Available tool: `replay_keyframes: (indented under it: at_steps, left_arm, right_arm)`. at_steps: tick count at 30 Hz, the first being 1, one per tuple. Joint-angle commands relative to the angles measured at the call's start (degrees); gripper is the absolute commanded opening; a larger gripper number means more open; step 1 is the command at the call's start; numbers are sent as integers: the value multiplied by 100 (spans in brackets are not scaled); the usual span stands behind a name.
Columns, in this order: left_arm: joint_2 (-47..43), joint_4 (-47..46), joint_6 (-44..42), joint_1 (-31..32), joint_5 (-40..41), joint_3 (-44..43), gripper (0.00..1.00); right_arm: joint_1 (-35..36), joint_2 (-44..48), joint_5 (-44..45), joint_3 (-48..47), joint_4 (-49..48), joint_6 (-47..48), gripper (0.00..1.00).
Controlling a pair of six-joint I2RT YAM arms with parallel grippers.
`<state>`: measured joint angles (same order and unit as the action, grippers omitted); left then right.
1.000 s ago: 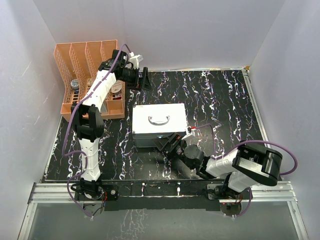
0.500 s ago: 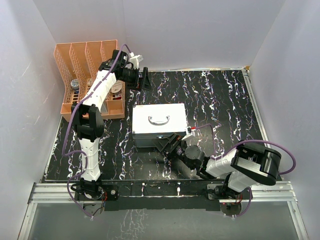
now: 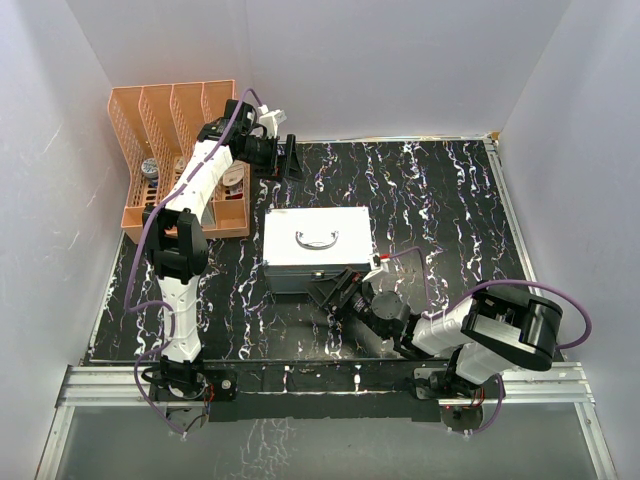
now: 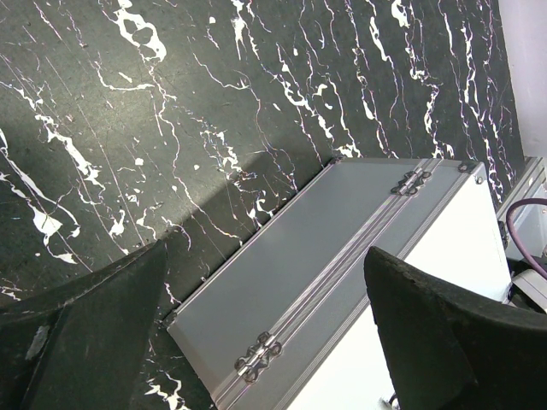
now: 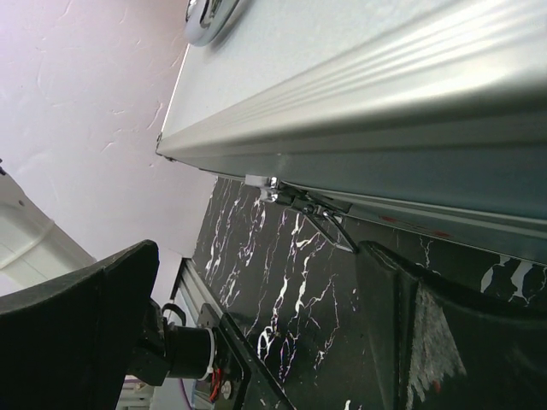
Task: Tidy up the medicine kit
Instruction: Close the medicine box at the center of the board.
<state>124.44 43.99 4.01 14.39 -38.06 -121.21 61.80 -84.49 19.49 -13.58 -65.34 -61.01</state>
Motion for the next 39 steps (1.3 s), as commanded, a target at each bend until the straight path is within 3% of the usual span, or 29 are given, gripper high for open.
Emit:
replay_keyframes:
  at_steps: [1,39]
  left_arm:
    - [-78,136,-21,17,-63,-158,97]
    - [-35,172,-30,20,-81,-162,97]
  right_arm:
    - [42,-43,-174,-77,-737,214,98]
    - [43,69,-586,-294,-594,546,98]
